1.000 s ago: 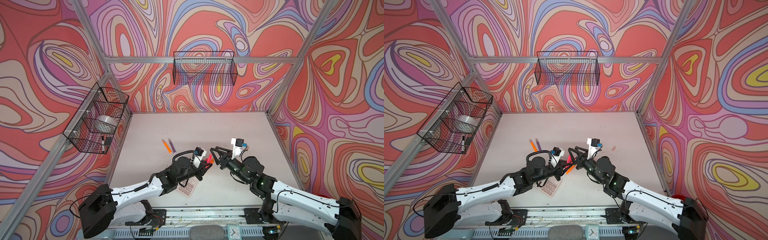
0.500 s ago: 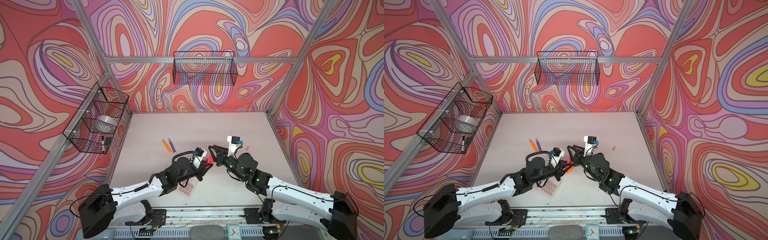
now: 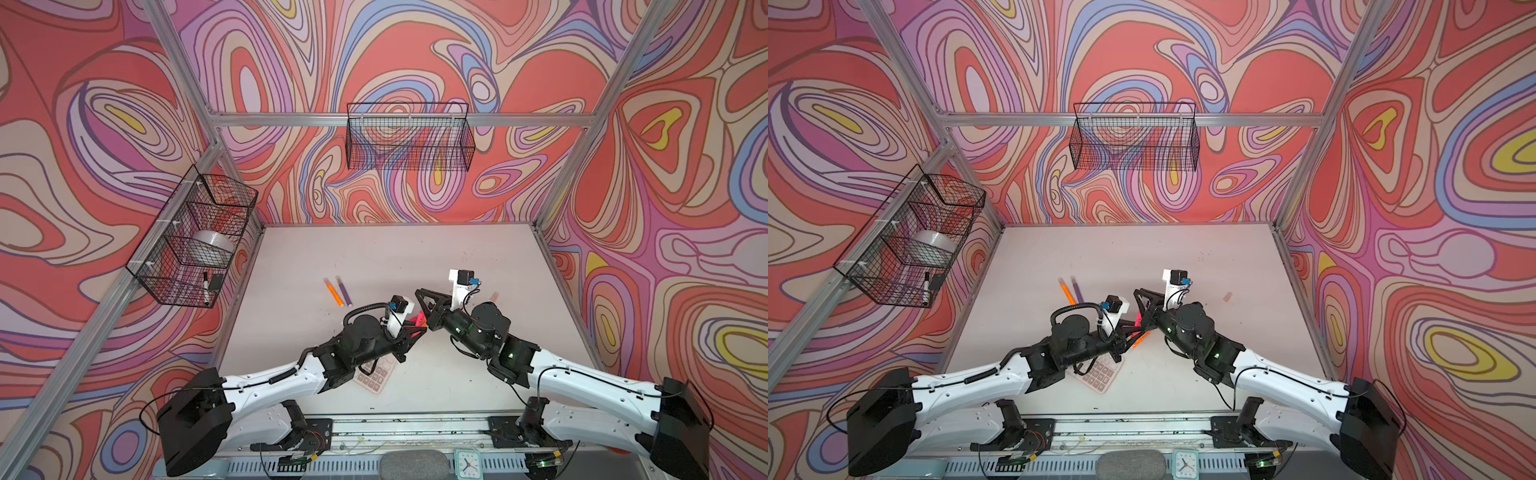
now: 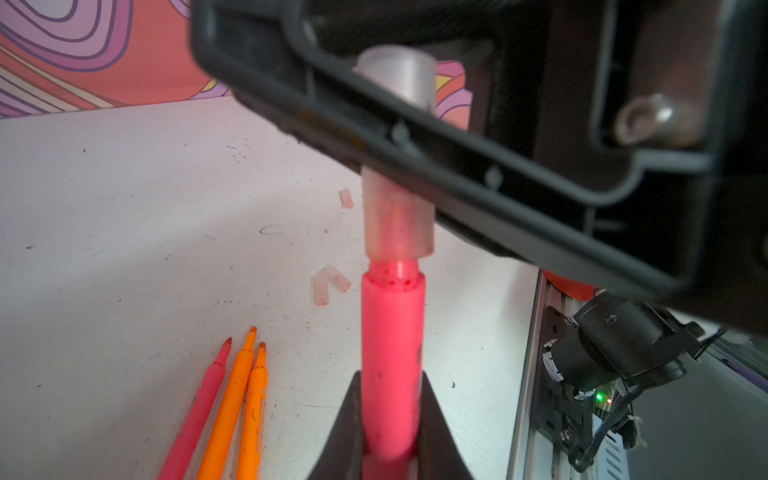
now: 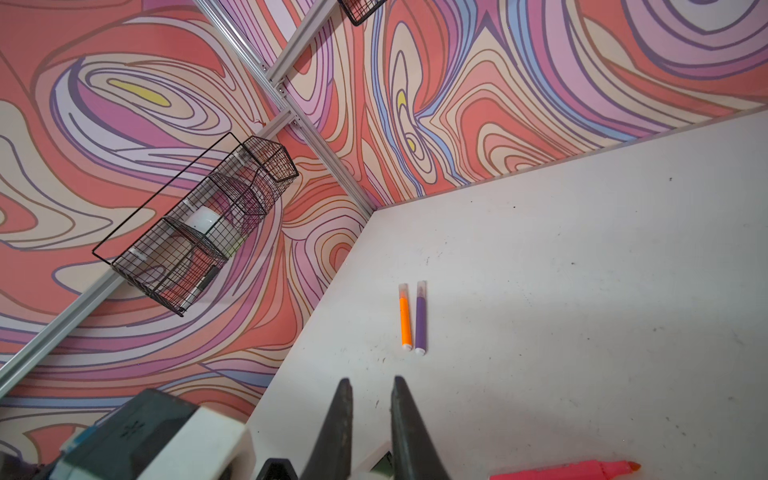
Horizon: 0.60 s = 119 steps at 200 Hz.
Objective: Insert the pens into the pen caps
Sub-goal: 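Push the cap down onto the pink marker tip with the right gripper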
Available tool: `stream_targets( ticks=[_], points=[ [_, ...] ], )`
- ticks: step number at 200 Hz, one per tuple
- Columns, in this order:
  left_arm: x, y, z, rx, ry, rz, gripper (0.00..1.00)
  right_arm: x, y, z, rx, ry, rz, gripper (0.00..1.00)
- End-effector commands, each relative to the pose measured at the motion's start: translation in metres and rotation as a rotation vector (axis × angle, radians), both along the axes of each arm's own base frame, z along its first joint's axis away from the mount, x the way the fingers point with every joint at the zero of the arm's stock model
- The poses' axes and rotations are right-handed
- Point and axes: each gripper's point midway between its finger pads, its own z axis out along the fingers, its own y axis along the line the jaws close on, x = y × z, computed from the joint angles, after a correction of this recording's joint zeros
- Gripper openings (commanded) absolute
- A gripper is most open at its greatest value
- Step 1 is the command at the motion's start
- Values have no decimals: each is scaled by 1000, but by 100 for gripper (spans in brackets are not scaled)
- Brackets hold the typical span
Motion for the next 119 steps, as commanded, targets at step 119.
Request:
stream_targets(
  ticks=[119],
  points=[
    [19, 15, 75, -116, -15, 9, 0, -36, 32, -18, -223, -65, 299, 0]
  ],
)
